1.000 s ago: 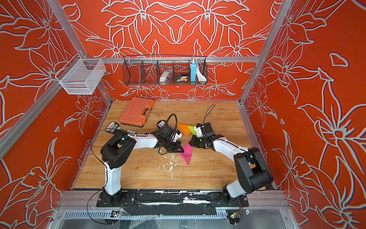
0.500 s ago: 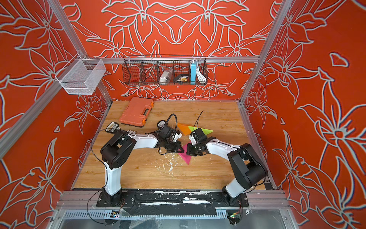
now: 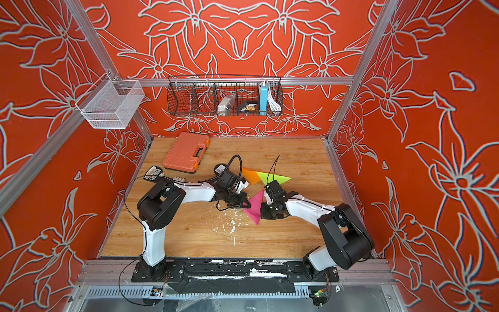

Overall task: Fold the square paper diagonally
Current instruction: Fold the paper at the center of the board.

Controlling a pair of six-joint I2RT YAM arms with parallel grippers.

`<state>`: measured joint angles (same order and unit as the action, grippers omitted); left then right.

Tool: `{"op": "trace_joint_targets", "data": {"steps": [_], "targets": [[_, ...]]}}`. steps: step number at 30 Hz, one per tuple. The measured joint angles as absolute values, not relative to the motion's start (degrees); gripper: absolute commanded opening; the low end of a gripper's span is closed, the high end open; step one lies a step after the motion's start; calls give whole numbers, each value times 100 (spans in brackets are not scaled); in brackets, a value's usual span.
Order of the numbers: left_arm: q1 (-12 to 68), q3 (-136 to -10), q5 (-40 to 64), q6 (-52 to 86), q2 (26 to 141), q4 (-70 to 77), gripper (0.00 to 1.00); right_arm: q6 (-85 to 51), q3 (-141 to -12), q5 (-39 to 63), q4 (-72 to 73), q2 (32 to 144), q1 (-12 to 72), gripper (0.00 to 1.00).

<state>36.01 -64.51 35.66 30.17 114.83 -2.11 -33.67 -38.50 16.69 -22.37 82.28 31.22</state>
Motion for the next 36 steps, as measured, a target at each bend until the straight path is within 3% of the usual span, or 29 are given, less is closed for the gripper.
{"op": "trace_joint_targets", "data": {"steps": [10,22,36], "targets": [[3601,-6451,3566,3000,11483,-215,0,-3555,-3806,2082,-2064,7491,3111,0],[3601,-6451,3573,2998,11483,-213,0,-4213,-3846,2670,-923,8823,3214,0],[3601,-6455,3566,2998,11483,-226,0,-4040,-3629,2410,-1247,8440,3218,0]]}}
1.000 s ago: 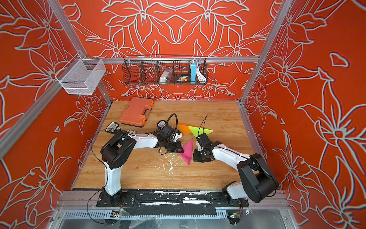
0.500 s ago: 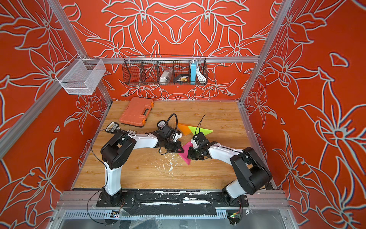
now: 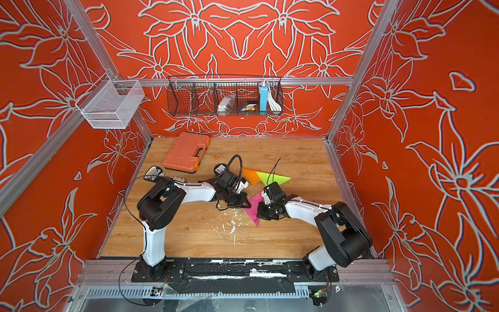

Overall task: Fold the square paper diagonally
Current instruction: Fold the paper at the center of the board.

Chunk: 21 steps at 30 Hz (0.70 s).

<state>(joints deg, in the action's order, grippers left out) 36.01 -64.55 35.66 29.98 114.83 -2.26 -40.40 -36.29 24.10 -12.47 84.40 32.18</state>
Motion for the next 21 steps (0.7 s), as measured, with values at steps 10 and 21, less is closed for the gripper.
{"op": "trace_joint_targets", "data": {"steps": [10,21], "targets": [[3605,-6462,3564,2982,11485,-239,0,-3859,-3653,2416,-1365,8425,3216,0],[3605,-6462,3564,2982,11485,-239,0,-3782,-3610,2305,-1752,8217,3216,0]]}}
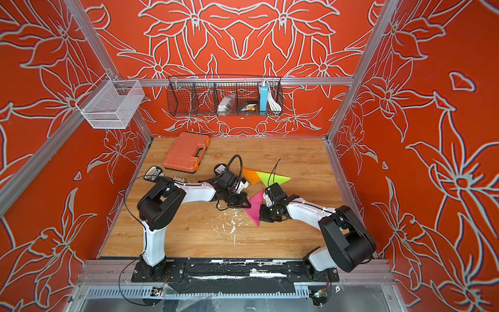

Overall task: Fold the square paper diagonally
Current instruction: Fold the paper at the center of the board.

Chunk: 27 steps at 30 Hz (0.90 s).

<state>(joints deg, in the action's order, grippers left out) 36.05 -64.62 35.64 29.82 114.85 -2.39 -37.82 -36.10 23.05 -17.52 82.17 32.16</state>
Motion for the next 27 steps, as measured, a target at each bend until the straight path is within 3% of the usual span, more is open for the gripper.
{"op": "trace_joint_targets", "data": {"steps": [9,20,27], "targets": [[3605,-6504,3570,2980,11504,-294,0,-4254,-3520,2517,-1345,7651,3218,0],[3605,-6532,3583,2978,11518,-322,0,-4600,-3435,2681,-705,8458,3288,0],[3610,-6547,3581,2952,11524,-351,0,-4403,-3109,2515,-849,8047,3310,0]]}}
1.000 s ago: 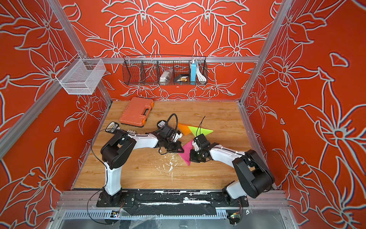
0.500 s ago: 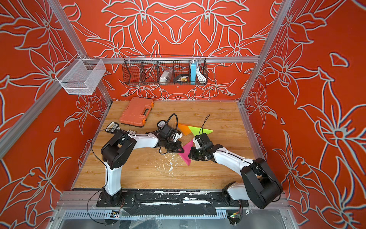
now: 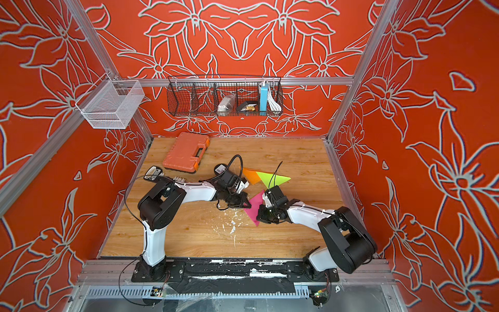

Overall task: Fold the square paper diagonally
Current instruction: Fold the paper at the center of the board.

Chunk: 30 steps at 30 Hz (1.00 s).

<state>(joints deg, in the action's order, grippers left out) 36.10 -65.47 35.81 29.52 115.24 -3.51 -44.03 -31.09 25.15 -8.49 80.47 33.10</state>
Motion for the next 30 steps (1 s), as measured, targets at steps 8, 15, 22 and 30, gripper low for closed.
{"op": "trace_joint_targets", "data": {"steps": [8,15,22,30], "targets": [[3612,-6552,3579,2939,11524,-360,0,-4106,-2978,2469,-1149,7791,3310,0],[3612,-6558,3579,2936,11526,-370,0,-4021,-3033,2517,-1660,7590,3310,0],[3612,-6558,3579,2936,11526,-370,0,-4414,-3039,2753,-1409,7491,3317,0],[3612,-6558,3577,2936,11526,-373,0,-4862,-3035,2941,-733,8003,3326,0]]}}
